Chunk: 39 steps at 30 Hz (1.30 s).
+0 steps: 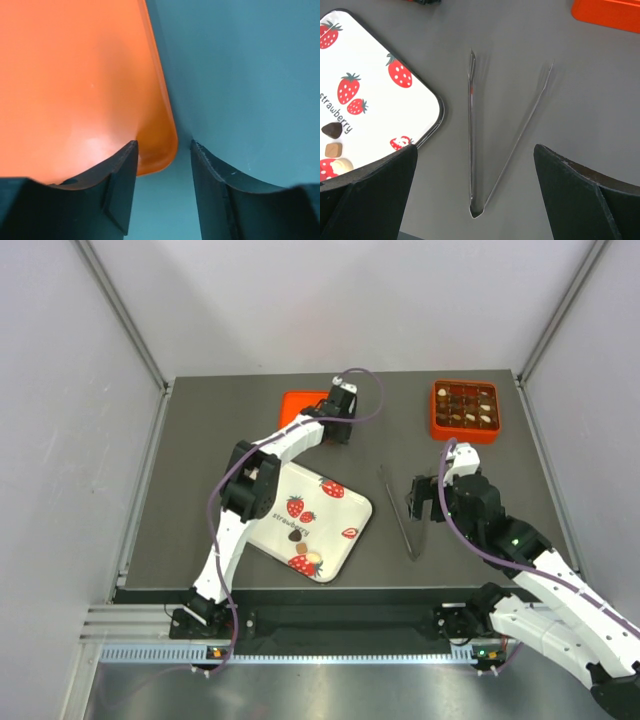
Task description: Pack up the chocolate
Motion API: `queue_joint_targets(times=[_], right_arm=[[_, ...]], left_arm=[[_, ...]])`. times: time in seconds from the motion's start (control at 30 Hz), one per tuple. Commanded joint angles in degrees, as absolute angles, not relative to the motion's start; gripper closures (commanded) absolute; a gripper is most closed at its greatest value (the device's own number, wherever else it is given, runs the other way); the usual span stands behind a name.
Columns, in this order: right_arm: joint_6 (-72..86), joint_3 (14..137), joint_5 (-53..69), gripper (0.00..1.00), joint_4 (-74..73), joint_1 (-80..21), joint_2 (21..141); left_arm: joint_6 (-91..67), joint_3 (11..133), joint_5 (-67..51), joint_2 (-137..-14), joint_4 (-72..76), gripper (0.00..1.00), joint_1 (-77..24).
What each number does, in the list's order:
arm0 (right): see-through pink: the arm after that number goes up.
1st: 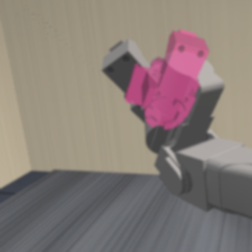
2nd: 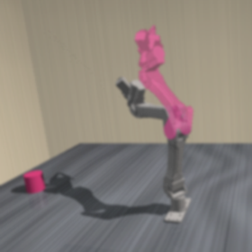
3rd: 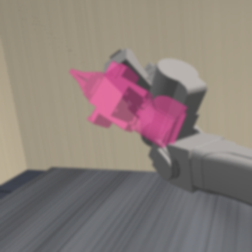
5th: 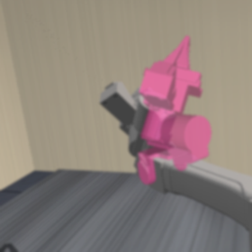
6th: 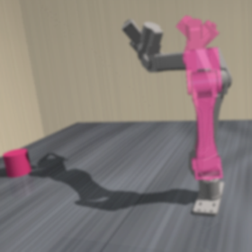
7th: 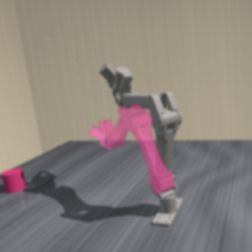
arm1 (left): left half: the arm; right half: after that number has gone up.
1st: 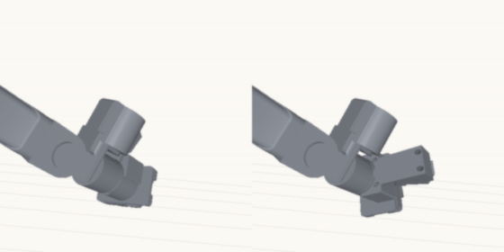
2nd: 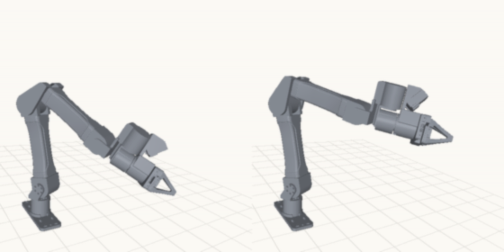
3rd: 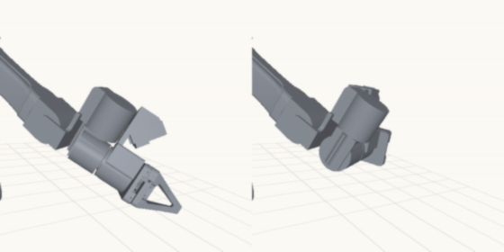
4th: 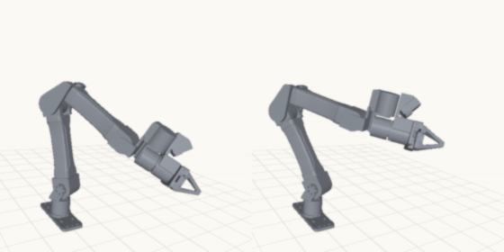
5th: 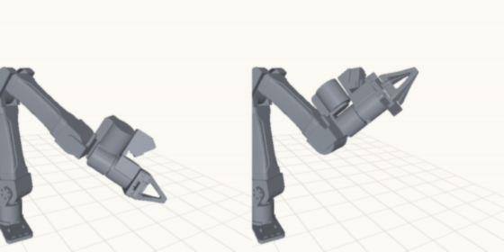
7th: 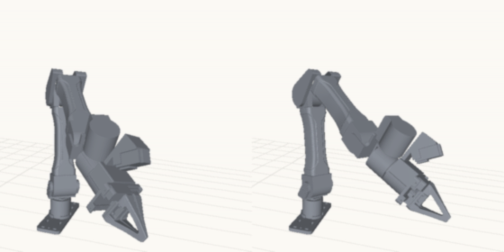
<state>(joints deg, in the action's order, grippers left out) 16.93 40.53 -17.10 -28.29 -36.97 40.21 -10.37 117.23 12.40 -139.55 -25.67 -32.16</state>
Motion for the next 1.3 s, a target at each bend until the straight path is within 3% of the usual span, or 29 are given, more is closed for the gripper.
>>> queue_joint_targets(times=[0.0,0.27,0.47,0.77,0.93,1.07,1.27], right_arm=[[16.17,41.31,-18.90,0.00,-24.52,-37.79,40.17],[16.44,40.96,-20.92,0.00,-24.52,-37.71,39.73],[17.40,42.27,-20.40,0.00,-22.94,-37.79,39.99],[20.83,47.37,-16.79,0.01,-13.55,-37.62,45.44],[20.92,49.73,-12.58,0.00,-7.65,-35.95,47.46],[23.63,52.73,-6.17,0.00,-5.28,-28.95,49.21],[35.32,61.16,17.11,0.01,-4.75,-10.41,57.12]], left_arm=[[-9.32,118.65,11.08,-140.71,-24.43,0.50,-31.99],[-13.70,118.48,5.10,-140.89,-25.40,0.83,-31.99],[-16.34,118.65,4.40,-138.26,-26.63,0.99,-31.82],[-22.22,118.48,-5.17,-128.24,-26.54,1.00,-28.57],[-26.62,116.46,-16.84,-121.39,-23.30,1.00,-26.02],[-30.93,112.68,-26.17,-116.20,-19.26,1.00,-25.49],[-37.34,103.03,-43.47,-107.77,-9.95,1.00,-25.58]])
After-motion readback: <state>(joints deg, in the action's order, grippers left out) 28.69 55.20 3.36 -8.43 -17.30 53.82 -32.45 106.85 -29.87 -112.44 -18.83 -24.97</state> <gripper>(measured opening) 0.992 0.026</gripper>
